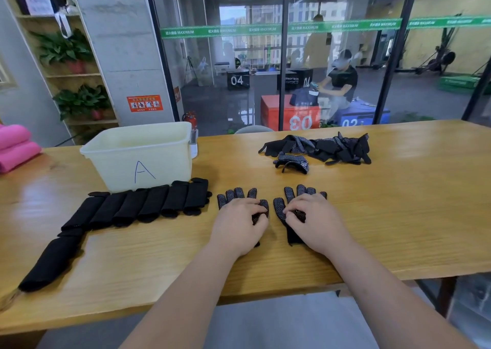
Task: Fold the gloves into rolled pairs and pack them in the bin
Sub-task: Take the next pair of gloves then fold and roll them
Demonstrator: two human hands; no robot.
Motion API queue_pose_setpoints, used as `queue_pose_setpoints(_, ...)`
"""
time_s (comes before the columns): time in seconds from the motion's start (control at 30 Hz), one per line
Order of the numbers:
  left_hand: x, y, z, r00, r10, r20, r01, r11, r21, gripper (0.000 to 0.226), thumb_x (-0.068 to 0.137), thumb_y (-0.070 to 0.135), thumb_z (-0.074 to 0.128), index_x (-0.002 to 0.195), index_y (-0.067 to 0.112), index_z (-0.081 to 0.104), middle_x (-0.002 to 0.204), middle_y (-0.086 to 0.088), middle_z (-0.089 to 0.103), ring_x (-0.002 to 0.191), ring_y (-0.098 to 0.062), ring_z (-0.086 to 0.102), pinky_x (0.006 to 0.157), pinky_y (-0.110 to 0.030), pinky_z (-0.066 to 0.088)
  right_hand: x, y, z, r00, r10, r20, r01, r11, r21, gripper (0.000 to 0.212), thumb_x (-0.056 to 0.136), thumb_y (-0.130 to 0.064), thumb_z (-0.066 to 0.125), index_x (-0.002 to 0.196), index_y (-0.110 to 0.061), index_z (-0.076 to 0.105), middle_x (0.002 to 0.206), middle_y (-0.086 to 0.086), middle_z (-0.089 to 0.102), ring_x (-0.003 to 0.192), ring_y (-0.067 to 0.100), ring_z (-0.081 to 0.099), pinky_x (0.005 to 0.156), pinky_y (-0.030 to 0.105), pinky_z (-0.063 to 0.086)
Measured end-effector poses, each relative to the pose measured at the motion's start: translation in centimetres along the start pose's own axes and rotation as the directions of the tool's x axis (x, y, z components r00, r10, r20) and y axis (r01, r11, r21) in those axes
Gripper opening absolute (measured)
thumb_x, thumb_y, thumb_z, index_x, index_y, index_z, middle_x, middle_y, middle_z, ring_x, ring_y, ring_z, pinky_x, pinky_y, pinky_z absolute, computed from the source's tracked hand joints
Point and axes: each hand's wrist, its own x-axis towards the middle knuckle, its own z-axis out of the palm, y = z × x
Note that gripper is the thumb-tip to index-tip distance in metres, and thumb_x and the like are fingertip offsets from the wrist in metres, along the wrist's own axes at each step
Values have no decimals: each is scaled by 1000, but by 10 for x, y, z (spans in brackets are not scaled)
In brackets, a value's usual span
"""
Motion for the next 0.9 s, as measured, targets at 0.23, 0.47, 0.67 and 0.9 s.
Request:
queue_pose_setpoints(0.23,-3,-1,-2,972,72,-222,-55,995,82,28,95,42,51,95,29,76,94,16,63,95,-11,55,88,-36,47,-1,5,3,986,40,-161,-32,998,54,17,93,-41,61,87,-35,76,91,-19,62,97,11,52,78,34,51)
queue_pose_setpoints(0.47,-2,-9,-2,992,40,-123,-27,994,106,24,96,42,58,109,32,76,110,17,64,107,-8,52,90,-30,48,2,4,9,996,-5,-88,3,1000,-30,22,95,-44,61,108,-37,77,110,-18,63,106,10,50,86,33,51)
queue_pose_setpoints(0.67,0,-11,-3,981,34,-193,-10,993,122,23,94,44,60,108,33,75,109,17,61,107,-10,52,98,-34,45,2,5,11,985,-63,-162,59,998,-30,20,94,-43,63,104,-35,78,106,-19,61,104,9,50,86,35,52)
queue_pose_setpoints(0.9,0,-12,-1,986,-65,-153,85,988,128,12,94,49,65,98,39,70,97,19,56,99,-9,50,94,-33,44,1,2,12,996,-50,-78,44,995,-87,26,98,-49,57,116,-38,72,116,-19,60,112,8,50,90,32,51)
